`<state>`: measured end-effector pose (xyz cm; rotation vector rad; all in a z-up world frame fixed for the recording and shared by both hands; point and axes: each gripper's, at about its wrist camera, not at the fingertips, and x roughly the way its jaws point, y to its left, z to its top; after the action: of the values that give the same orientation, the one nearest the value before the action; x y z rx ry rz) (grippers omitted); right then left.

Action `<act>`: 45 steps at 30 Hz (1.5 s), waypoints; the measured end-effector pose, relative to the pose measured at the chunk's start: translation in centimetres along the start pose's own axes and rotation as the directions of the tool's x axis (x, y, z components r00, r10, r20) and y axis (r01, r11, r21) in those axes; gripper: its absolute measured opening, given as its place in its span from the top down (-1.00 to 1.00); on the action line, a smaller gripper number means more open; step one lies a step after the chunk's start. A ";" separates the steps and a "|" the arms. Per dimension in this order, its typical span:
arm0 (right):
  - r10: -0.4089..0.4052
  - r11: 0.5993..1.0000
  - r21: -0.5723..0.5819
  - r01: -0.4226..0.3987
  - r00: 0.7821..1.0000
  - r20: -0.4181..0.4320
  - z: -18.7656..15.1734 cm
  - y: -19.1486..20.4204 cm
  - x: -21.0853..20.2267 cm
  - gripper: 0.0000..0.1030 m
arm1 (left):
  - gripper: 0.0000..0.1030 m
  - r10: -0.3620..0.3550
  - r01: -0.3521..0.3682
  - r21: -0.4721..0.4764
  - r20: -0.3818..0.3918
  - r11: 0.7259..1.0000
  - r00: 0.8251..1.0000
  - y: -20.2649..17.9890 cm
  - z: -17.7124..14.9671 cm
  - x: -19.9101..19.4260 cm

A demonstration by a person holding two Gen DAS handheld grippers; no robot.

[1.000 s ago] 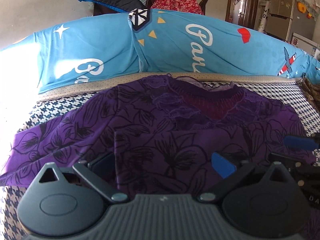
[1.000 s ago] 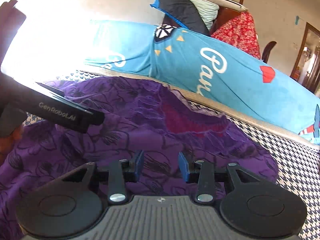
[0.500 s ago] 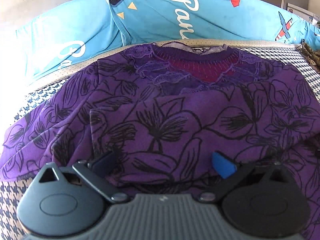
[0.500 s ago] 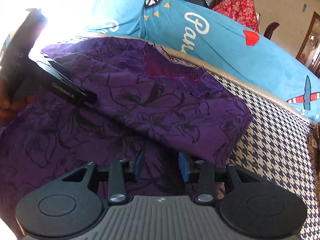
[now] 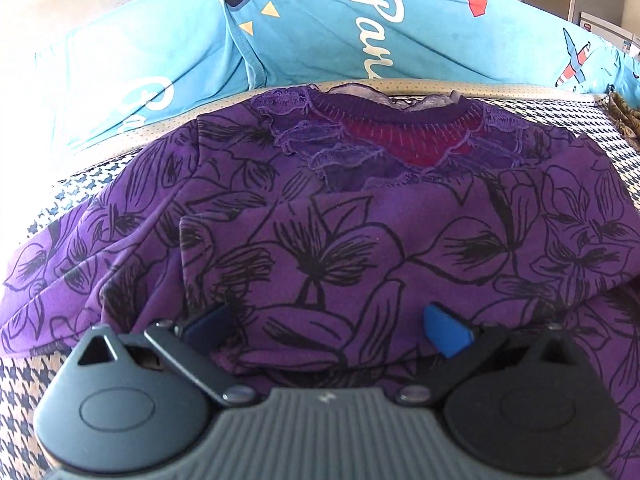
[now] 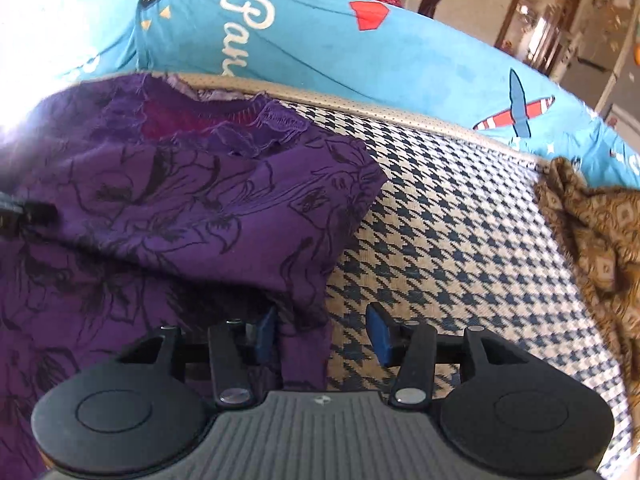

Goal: Fold clothes

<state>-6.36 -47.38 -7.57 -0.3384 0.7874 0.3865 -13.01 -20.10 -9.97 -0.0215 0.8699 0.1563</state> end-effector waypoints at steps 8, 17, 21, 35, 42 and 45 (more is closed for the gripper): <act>-0.108 0.986 0.125 0.107 0.994 -0.002 0.4 -1.1 1.7 0.09 | -1.00 -0.004 0.004 0.005 0.000 1.000 1.000 0.0 0.0 0.1; -0.175 0.973 0.137 0.183 0.982 -0.073 0.3 -2.0 1.4 -0.17 | -1.00 0.001 -0.001 0.011 -0.002 1.000 1.000 -0.1 0.0 0.1; -0.179 0.972 0.133 0.192 0.978 -0.108 0.5 -1.5 0.3 -0.27 | -1.00 0.004 -0.004 0.010 -0.003 1.000 1.000 -0.2 0.0 0.1; -0.212 0.964 0.155 0.216 0.976 -0.040 3.0 3.3 -2.5 -0.58 | -1.00 0.004 -0.004 -0.018 -0.012 1.000 1.000 0.5 0.1 -1.3; -0.133 0.972 0.197 0.132 0.991 -0.007 4.6 6.0 -1.7 -0.79 | -1.00 0.009 -0.009 -0.074 -0.008 0.997 1.000 2.0 0.4 -2.3; -0.093 0.974 0.206 0.091 0.996 -0.003 5.0 7.1 -1.4 -0.85 | -1.00 0.009 -0.009 -0.115 -0.006 0.993 1.000 3.0 0.4 -2.6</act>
<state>-7.45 -39.26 -4.27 -0.1786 0.7945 0.2166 -14.76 -17.42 -7.59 -0.1256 0.8657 0.2145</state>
